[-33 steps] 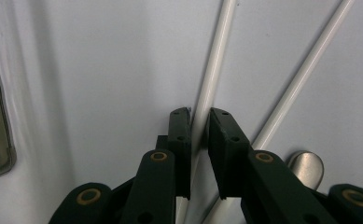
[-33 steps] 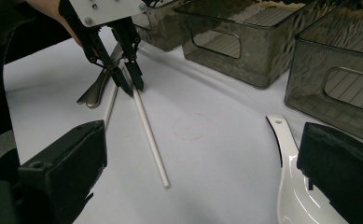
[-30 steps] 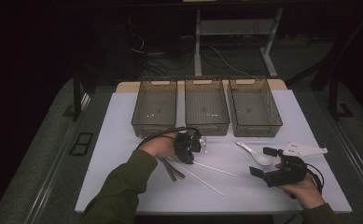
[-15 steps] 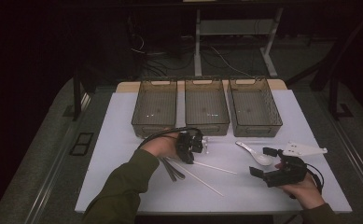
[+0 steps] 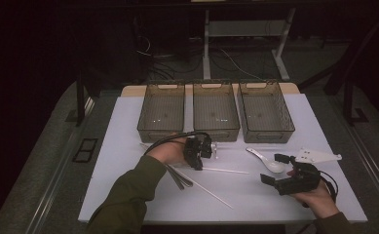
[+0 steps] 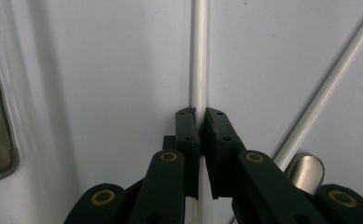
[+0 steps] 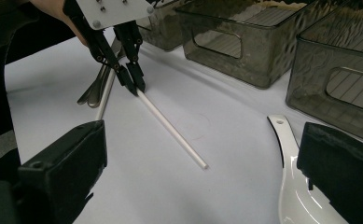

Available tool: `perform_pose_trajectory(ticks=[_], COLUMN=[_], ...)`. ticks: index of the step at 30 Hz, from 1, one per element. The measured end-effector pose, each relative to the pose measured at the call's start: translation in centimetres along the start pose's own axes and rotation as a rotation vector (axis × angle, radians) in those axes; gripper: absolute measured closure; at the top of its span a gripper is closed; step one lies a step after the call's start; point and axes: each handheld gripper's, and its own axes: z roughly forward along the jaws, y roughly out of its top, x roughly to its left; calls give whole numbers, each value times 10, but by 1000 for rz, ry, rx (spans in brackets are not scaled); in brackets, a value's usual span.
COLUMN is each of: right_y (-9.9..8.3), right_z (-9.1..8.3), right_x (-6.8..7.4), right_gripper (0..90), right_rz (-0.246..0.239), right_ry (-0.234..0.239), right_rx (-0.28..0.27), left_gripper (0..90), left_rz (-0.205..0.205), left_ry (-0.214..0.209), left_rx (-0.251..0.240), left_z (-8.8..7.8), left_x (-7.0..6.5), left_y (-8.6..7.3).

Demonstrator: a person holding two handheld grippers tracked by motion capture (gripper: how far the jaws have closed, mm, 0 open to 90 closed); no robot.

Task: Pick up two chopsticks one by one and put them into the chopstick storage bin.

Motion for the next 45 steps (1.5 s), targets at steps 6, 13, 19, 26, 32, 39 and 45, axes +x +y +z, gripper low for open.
perform_pose_trajectory(ticks=[6,13,19,26,32,39,45], right_y=[0,0,0,0,0,0,-1], right_z=[-1,0,-1,-1,0,1,1], right_x=[0,-1,0,0,0,0,0], right_gripper=[15,15,15,15,15,15,15], right_rz=[1,3,3,3,1,0,-1], right_ry=[-1,-3,-2,-3,-3,-3,-5], right_rx=[-2,-3,-5,-4,0,2,2], left_gripper=[836,836,836,835,835,835,835], left_rz=[-23,-49,-110,-156,-218,-293,-355], left_ry=[24,41,47,71,107,173,217], left_rx=[-33,-126,-235,-346,-422,-515,-550], left_z=[-5,-25,-42,-60,-75,-91,-105], left_x=[5,5,3,2,4,9,13], left_y=[-2,-7,-12,-20,-33,-53,-70])
